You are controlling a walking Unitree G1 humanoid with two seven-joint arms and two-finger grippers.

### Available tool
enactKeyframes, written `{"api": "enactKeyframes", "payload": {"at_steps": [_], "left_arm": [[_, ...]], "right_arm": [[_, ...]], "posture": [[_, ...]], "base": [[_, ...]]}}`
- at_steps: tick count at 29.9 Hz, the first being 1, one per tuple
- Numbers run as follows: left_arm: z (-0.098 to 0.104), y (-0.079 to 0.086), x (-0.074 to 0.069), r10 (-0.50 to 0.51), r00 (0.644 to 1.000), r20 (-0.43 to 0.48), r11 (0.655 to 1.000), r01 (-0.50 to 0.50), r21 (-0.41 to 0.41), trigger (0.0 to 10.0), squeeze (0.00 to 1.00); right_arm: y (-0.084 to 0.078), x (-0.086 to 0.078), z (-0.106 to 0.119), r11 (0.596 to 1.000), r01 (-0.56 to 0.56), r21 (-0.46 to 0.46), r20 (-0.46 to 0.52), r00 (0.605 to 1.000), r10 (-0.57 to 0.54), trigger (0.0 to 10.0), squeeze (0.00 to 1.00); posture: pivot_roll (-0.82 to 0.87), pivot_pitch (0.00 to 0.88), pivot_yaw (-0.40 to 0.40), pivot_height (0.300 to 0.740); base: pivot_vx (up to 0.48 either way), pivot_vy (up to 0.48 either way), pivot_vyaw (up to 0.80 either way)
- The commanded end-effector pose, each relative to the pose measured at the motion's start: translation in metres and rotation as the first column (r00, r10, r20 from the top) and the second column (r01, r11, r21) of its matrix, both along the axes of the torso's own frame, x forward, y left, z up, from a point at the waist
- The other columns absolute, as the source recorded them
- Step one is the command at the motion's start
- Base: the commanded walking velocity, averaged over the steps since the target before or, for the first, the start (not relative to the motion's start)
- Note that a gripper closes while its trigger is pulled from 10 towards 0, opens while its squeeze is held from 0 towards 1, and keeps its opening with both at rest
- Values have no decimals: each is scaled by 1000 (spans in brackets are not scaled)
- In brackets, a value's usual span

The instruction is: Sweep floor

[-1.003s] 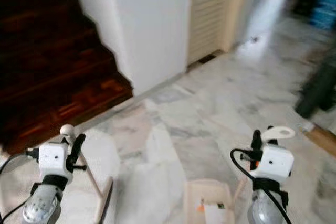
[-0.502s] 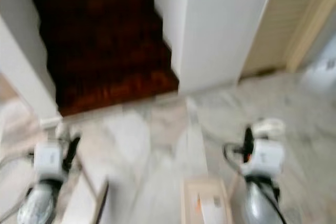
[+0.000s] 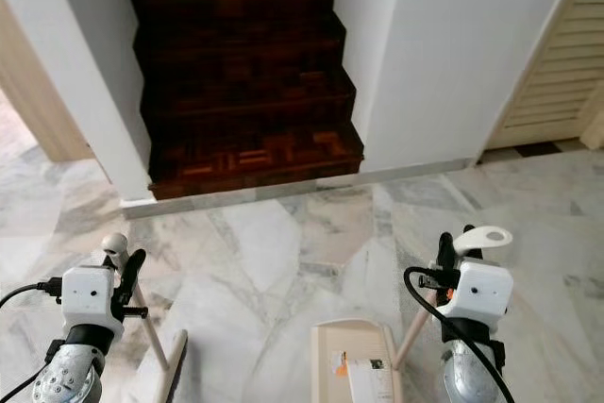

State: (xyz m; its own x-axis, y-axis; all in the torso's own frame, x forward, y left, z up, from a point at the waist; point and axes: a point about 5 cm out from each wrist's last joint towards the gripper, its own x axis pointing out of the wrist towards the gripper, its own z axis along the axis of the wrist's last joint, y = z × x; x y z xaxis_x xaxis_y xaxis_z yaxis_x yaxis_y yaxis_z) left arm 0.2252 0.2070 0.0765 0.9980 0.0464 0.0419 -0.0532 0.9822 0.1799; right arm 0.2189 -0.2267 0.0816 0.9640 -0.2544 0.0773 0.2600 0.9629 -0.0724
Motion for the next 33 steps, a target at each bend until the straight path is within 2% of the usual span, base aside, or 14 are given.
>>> {"api": "enactKeyframes", "payload": {"at_steps": [1,7,12,19,25,33], "left_arm": [[9,6,4,7,999,36,1000,-8,29,10000,0],[8,9,1,14,999,30,999,-15,32,10000,0],[4,6,-4,-1,1000,13,1000,1,28,10000,0],[4,4,-1,-8,1000,14,1000,7,29,10000,0],[3,-1,0,-25,1000,9,999,25,23,10000,0],[4,0,-1,-13,1000,13,1000,12,20,10000,0]], "right_arm": [[-3,3,8,1000,3,2,47,999,-3,10000,0],[5,2,11,1000,-22,10,46,999,21,10000,0],[3,-2,9,1000,-21,-17,32,999,21,10000,0],[7,-2,9,999,-37,-8,34,999,37,10000,0],[8,-2,9,999,-44,12,34,998,43,10000,0],[9,-1,9,999,-52,17,29,998,51,10000,0]], "posture": [[-21,0,1,740],[-25,0,-5,740],[-37,0,6,740],[-48,0,7,740],[-51,0,5,740],[-47,0,0,740]], "base": [[0,0,0],[0,125,0],[0,252,88],[0,253,655],[0,255,0],[0,252,0]]}}
